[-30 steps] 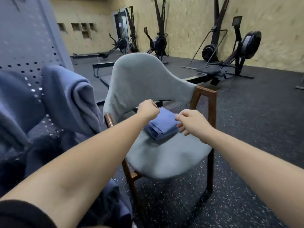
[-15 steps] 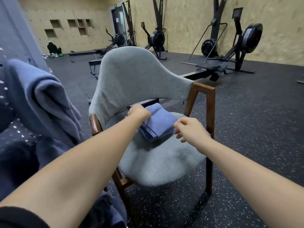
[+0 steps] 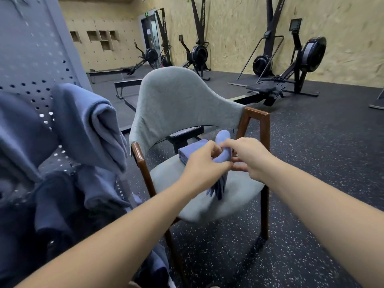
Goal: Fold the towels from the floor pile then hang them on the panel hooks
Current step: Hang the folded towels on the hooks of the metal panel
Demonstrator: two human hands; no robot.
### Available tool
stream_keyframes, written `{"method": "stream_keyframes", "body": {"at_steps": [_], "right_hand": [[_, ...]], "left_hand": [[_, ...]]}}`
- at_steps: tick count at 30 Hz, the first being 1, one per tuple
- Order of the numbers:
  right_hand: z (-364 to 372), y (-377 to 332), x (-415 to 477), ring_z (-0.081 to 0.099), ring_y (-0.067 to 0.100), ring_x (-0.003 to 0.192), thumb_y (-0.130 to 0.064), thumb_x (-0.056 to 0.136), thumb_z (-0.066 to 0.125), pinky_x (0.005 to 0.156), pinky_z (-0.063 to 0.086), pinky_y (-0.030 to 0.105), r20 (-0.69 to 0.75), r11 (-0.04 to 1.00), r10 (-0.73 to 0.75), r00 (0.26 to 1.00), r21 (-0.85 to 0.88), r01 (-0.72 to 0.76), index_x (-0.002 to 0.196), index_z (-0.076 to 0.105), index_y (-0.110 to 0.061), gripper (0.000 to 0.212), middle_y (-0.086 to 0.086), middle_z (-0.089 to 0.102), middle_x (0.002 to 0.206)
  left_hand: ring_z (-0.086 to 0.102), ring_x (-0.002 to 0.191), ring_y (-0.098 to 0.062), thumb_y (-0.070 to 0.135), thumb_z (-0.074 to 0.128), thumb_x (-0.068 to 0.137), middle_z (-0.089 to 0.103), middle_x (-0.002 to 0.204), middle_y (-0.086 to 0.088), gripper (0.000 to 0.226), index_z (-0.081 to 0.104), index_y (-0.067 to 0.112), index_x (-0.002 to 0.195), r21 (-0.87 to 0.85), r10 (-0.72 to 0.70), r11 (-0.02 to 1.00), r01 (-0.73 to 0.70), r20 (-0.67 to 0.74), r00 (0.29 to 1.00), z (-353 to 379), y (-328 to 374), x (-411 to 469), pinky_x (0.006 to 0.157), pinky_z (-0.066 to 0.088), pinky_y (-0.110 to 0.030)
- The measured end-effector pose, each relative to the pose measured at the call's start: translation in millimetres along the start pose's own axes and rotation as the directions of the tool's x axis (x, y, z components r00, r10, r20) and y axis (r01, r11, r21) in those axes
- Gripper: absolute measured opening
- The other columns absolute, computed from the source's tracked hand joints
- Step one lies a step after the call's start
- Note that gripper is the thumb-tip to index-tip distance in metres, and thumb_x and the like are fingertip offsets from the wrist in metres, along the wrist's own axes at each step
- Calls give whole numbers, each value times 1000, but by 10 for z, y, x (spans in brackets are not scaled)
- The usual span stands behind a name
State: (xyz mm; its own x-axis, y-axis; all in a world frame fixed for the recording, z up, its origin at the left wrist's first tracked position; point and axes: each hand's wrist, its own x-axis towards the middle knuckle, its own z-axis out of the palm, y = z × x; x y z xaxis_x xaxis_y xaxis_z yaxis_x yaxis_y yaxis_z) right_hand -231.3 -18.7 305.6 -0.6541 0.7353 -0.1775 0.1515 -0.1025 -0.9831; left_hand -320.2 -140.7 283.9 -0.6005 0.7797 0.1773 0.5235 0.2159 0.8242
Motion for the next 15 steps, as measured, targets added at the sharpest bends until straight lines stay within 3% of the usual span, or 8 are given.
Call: {"method": "stream_keyframes", "body": {"at_steps": [3,5,7,9,13,15], "right_hand": [[-26,80,-250,55,20,69,-12,88,69,55,53,28,-19,967,-150,989,-209,143,83,63,-10,8,9,57,78],[-46,122,-417,49,16,66,-25,88,70,60,46,32,-8,825,-304,952,-503,260,76,60,-7,23,-3,56,67],[-10,70,-638,58,17,67,-41,83,69,67,50,41,55,668,-362,931,-681,300,82,65,-11,30,-8,65,65],[87,-31,-875,67,21,77,-49,77,63,75,55,45,112,594,-387,915,-729,340,82,65,-18,31,-5,71,74],[379,-247,-1258,63,22,81,-27,89,70,78,50,41,232,542,-466,854,-688,483,82,64,-16,14,-1,70,78],[563,-377,-1458,62,16,78,-28,89,71,76,49,39,302,518,-487,820,-655,549,80,64,-24,13,-5,69,76]], "left_hand": [[64,81,-2,48,75,94,72,87,17,22,70,27,93,-87,-7,996,12,50,999,-149,-15,-220,76,48,-26],[65,82,1,41,74,98,74,93,17,13,70,29,95,-152,22,988,-26,-31,999,-295,-29,-310,80,50,-23],[66,88,5,36,75,98,73,106,17,12,67,31,107,-184,31,982,-47,-88,996,-474,-33,-415,83,50,-19],[66,94,6,42,75,98,74,109,16,19,68,29,111,-175,12,984,-27,-85,996,-645,-56,-546,86,50,-20],[72,95,-13,62,72,91,79,98,6,40,75,23,98,-219,-43,975,24,-79,996,-1030,-77,-971,98,59,-45],[70,89,-9,54,74,95,80,98,6,32,75,22,100,-267,-24,964,4,-72,997,-1267,-51,-1226,87,59,-35]]}}
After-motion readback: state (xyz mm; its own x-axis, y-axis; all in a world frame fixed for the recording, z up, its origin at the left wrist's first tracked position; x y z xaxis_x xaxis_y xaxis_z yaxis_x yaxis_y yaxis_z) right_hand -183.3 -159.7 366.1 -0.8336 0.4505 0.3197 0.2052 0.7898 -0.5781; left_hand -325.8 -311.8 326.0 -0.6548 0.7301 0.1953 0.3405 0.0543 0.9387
